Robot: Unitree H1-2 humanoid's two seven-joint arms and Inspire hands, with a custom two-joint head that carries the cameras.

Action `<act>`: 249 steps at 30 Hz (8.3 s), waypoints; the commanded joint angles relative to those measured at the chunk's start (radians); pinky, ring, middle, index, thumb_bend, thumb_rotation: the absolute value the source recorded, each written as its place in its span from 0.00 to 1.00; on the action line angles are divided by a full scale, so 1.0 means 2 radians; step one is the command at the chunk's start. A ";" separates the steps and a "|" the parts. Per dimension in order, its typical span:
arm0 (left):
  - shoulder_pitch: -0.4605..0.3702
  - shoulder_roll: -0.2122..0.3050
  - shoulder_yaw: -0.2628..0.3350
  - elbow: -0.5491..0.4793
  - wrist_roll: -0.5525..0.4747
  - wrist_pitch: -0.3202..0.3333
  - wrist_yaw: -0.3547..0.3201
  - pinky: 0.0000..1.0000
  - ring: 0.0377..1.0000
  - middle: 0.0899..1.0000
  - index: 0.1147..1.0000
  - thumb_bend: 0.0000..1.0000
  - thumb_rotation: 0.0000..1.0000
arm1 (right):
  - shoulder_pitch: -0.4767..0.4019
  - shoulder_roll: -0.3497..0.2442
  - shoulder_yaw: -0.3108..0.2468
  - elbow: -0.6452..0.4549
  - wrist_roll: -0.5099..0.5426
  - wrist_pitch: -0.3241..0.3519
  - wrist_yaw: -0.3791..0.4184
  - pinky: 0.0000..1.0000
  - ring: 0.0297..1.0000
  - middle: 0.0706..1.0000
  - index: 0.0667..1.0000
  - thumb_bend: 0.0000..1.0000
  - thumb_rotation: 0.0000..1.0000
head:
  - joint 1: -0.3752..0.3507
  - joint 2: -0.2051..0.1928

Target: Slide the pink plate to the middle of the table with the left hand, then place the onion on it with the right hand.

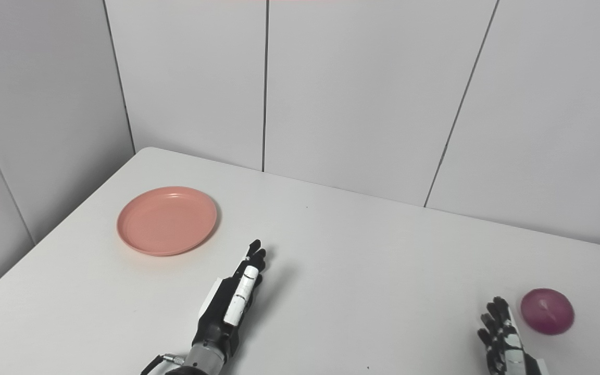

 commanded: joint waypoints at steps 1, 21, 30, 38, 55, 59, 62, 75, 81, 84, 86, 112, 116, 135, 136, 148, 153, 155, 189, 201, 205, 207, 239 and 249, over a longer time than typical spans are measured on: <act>0.033 -0.018 0.004 -0.019 -0.014 -0.020 -0.006 1.00 0.98 0.97 0.92 0.73 0.96 | 0.025 -0.003 -0.003 0.030 -0.002 -0.013 0.003 1.00 1.00 1.00 0.99 0.96 1.00 | 0.000 0.001; -0.172 0.056 0.105 -0.056 -0.061 0.035 -0.014 0.88 0.82 0.81 0.76 0.83 0.96 | 0.019 0.003 0.002 0.043 -0.008 -0.024 0.002 1.00 1.00 0.99 0.99 0.99 1.00 | -0.005 -0.009; -0.234 0.112 0.148 -0.024 -0.069 0.044 -0.026 0.84 0.82 0.79 0.74 0.85 0.99 | 0.017 0.006 0.001 0.050 -0.006 -0.029 0.004 1.00 1.00 0.98 0.98 0.99 1.00 | -0.005 -0.010; -0.277 0.165 0.185 0.030 -0.071 0.028 -0.033 0.78 0.80 0.77 0.75 0.84 0.99 | 0.015 0.005 0.002 0.056 -0.010 -0.033 0.005 1.00 1.00 0.98 0.98 1.00 1.00 | -0.006 -0.012; -0.337 0.249 0.249 0.235 -0.077 -0.016 -0.032 0.76 0.78 0.76 0.75 0.84 0.93 | 0.013 0.006 0.003 0.059 -0.012 -0.032 0.003 1.00 1.00 0.97 0.97 0.99 1.00 | -0.007 -0.013; -0.343 0.257 0.255 0.277 -0.074 -0.031 -0.028 0.79 0.79 0.75 0.76 0.84 0.93 | 0.013 0.007 0.003 0.056 -0.011 -0.031 0.003 1.00 1.00 0.97 0.97 0.97 1.00 | -0.008 -0.012; -0.347 0.261 0.258 0.305 -0.073 -0.035 -0.022 0.78 0.80 0.76 0.76 0.84 0.94 | 0.014 0.006 0.004 0.057 -0.012 -0.032 0.005 1.00 1.00 0.97 0.97 0.97 1.00 | -0.009 -0.011; -0.356 0.270 0.267 0.418 -0.080 -0.066 -0.010 0.81 0.80 0.79 0.78 0.81 0.95 | 0.020 0.006 0.003 0.039 -0.011 -0.019 0.003 1.00 0.99 0.96 0.96 0.98 1.00 | -0.013 -0.005; -0.355 0.272 0.275 0.446 -0.085 -0.078 -0.012 0.85 0.81 0.79 0.78 0.79 0.95 | 0.020 0.006 0.004 0.036 -0.017 -0.016 -0.002 1.00 0.98 0.95 0.95 1.00 1.00 | -0.013 -0.003; -0.355 0.272 0.281 0.461 -0.092 -0.077 -0.013 0.83 0.78 0.76 0.76 0.81 0.94 | 0.020 0.005 0.004 0.037 -0.017 -0.017 0.000 1.00 0.99 0.96 0.96 1.00 1.00 | -0.013 -0.002; -0.354 0.272 0.283 0.469 -0.099 -0.075 -0.018 0.84 0.79 0.75 0.76 0.83 0.93 | 0.020 0.005 0.004 0.036 -0.016 -0.017 0.000 1.00 0.99 0.96 0.96 1.00 1.00 | -0.014 0.000; -0.285 0.207 0.247 0.337 -0.139 0.004 -0.059 0.77 0.78 0.79 0.80 0.75 0.92 | 0.023 0.005 0.005 0.024 -0.017 -0.009 -0.002 1.00 0.99 0.96 0.96 0.97 1.00 | -0.022 0.010; -0.281 0.195 0.243 0.317 -0.140 0.018 -0.058 0.74 0.75 0.74 0.76 0.76 0.91 | 0.023 0.004 0.006 0.021 -0.017 -0.007 -0.002 1.00 0.99 0.96 0.96 0.96 1.00 | -0.023 0.011; -0.295 0.158 0.202 0.327 -0.134 0.019 -0.063 0.76 0.76 0.76 0.77 0.77 0.96 | 0.025 0.008 0.010 0.010 -0.021 -0.006 -0.005 1.00 1.00 0.97 0.97 0.91 1.00 | -0.029 0.015; -0.295 0.155 0.200 0.332 -0.135 0.015 -0.068 0.77 0.77 0.77 0.77 0.76 0.96 | 0.026 0.008 0.011 0.008 -0.022 -0.006 -0.006 1.00 1.00 0.97 0.97 0.91 1.00 | -0.030 0.016; -0.286 0.111 0.155 0.383 -0.125 -0.015 -0.103 0.77 0.77 0.77 0.77 0.75 0.95 | 0.026 0.012 0.015 0.001 -0.030 -0.004 -0.012 1.00 0.99 0.96 0.97 0.90 1.00 | -0.037 0.017; -0.276 0.091 0.133 0.378 -0.108 -0.022 -0.100 0.71 0.74 0.74 0.74 0.78 0.96 | 0.026 0.014 0.017 -0.002 -0.034 -0.002 -0.016 1.00 0.99 0.96 0.96 0.90 1.00 | -0.043 0.019; -0.272 0.082 0.125 0.375 -0.104 -0.023 -0.102 0.69 0.73 0.74 0.74 0.79 0.96 | 0.026 0.016 0.017 -0.003 -0.035 0.000 -0.018 1.00 0.99 0.95 0.96 0.90 1.00 | -0.048 0.021; -0.194 0.033 0.028 0.245 -0.075 0.069 -0.136 0.73 0.77 0.77 0.80 0.77 0.97 | 0.018 0.058 0.053 -0.029 -0.087 0.018 -0.050 0.97 0.95 0.92 0.94 0.87 1.00 | -0.180 0.076; -0.204 0.042 0.034 0.234 -0.071 0.084 -0.135 0.71 0.75 0.75 0.77 0.78 0.96 | 0.018 0.058 0.062 -0.046 -0.092 0.034 -0.052 0.98 0.95 0.92 0.95 0.89 1.00 | -0.194 0.096; -0.206 0.048 0.039 0.232 -0.072 0.089 -0.136 0.71 0.75 0.75 0.78 0.78 0.97 | 0.016 0.059 0.066 -0.049 -0.096 0.036 -0.055 0.98 0.95 0.92 0.94 0.90 1.00 | -0.207 0.102; -0.206 0.051 0.042 0.230 -0.073 0.091 -0.137 0.72 0.75 0.75 0.78 0.77 0.97 | 0.016 0.059 0.069 -0.050 -0.100 0.037 -0.057 0.97 0.95 0.92 0.94 0.91 1.00 | -0.212 0.105; -0.206 0.065 0.053 0.239 -0.065 0.086 -0.149 0.71 0.75 0.75 0.75 0.77 0.97 | 0.009 0.061 0.092 -0.049 -0.124 0.035 -0.070 0.95 0.94 0.92 0.93 0.91 1.00 | -0.282 0.114; -0.216 0.072 0.067 0.267 -0.072 0.075 -0.153 0.73 0.76 0.75 0.76 0.73 0.99 | 0.002 0.045 0.101 -0.095 -0.205 0.014 -0.094 0.81 0.89 0.87 0.90 0.83 0.97 | -0.318 0.093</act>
